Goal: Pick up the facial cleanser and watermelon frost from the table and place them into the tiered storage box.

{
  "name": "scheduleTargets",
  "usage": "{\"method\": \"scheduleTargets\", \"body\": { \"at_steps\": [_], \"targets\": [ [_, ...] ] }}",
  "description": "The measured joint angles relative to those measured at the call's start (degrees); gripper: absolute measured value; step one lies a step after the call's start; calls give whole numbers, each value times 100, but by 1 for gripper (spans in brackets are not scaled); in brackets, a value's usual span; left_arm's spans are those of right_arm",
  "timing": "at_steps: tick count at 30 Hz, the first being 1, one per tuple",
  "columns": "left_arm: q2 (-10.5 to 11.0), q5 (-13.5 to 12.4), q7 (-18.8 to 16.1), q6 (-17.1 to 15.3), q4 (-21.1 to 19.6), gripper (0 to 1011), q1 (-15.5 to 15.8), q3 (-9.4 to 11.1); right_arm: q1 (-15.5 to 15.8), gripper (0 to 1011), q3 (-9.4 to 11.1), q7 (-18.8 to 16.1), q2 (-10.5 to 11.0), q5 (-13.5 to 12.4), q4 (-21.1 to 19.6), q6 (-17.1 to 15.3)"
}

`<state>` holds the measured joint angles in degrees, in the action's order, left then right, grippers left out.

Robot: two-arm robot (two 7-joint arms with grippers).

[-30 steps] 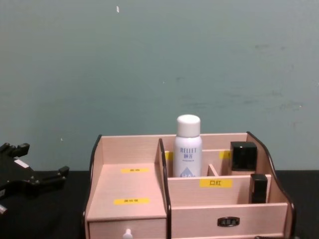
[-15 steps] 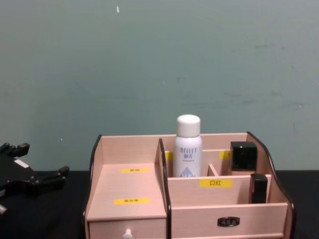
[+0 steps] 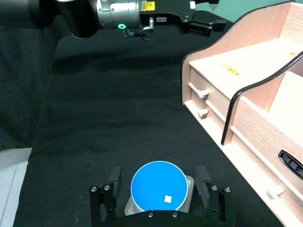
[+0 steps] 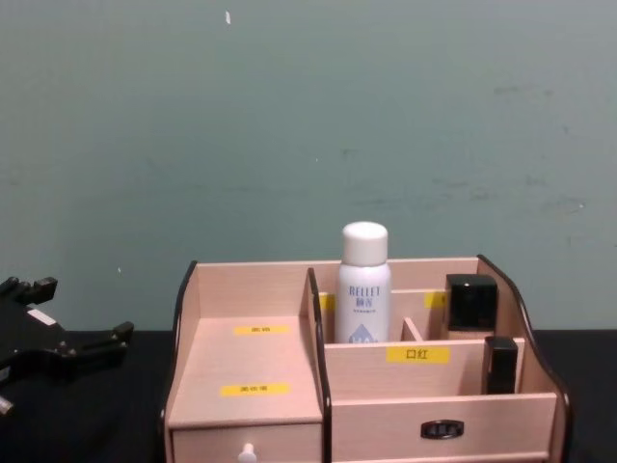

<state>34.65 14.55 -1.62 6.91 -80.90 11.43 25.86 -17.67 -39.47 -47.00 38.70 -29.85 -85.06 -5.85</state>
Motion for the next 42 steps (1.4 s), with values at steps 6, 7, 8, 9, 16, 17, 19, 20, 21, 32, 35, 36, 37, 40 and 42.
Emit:
{"method": "scheduleTargets", "body": {
  "at_steps": [6, 7, 8, 9, 16, 17, 19, 20, 21, 32, 35, 36, 37, 40, 42],
  "targets": [
    [0, 0, 0, 0, 0, 1010, 0, 0, -60, 1002, -83, -18, -31, 36, 25, -56],
    [0, 0, 0, 0, 0, 1010, 0, 0, -66, 1002, -92, -20, -36, 39, 30, -60],
    [0, 0, 0, 0, 0, 1010, 0, 0, -74, 1002, -107, -21, -43, 42, 37, -66],
    [0, 0, 0, 0, 0, 1010, 0, 0, -80, 1002, -113, -21, -46, 45, 42, -69],
    [0, 0, 0, 0, 0, 1010, 0, 0, -120, 1003, -140, -3, -58, 69, 70, -83],
    [0, 0, 0, 0, 0, 1009, 0, 0, -122, 1002, -141, 0, -58, 72, 72, -83],
    [0, 0, 0, 0, 0, 1010, 0, 0, -133, 1002, -142, 6, -58, 75, 75, -84],
    [0, 0, 0, 0, 0, 1010, 0, 0, -140, 1002, -142, 10, -59, 77, 81, -85],
    [0, 0, 0, 0, 0, 1010, 0, 0, -143, 1002, -143, 12, -60, 78, 85, -85],
    [0, 0, 0, 0, 0, 1010, 0, 0, -175, 1002, -167, 20, -69, 95, 127, -106],
    [0, 0, 0, 0, 0, 1009, 0, 0, -190, 1002, -182, 1, -75, 103, 143, -114],
    [0, 0, 0, 0, 0, 1010, 0, 0, -194, 1002, -187, -4, -77, 106, 148, -115],
    [0, 0, 0, 0, 0, 1010, 0, 0, -198, 1002, -193, -7, -79, 109, 152, -117],
    [0, 0, 0, 0, 0, 1010, 0, 0, -216, 1002, -214, -21, -88, 120, 170, -131],
    [0, 0, 0, 0, 0, 1010, 0, 0, -224, 1002, -222, -27, -94, 123, 177, -137]
  ]
}}
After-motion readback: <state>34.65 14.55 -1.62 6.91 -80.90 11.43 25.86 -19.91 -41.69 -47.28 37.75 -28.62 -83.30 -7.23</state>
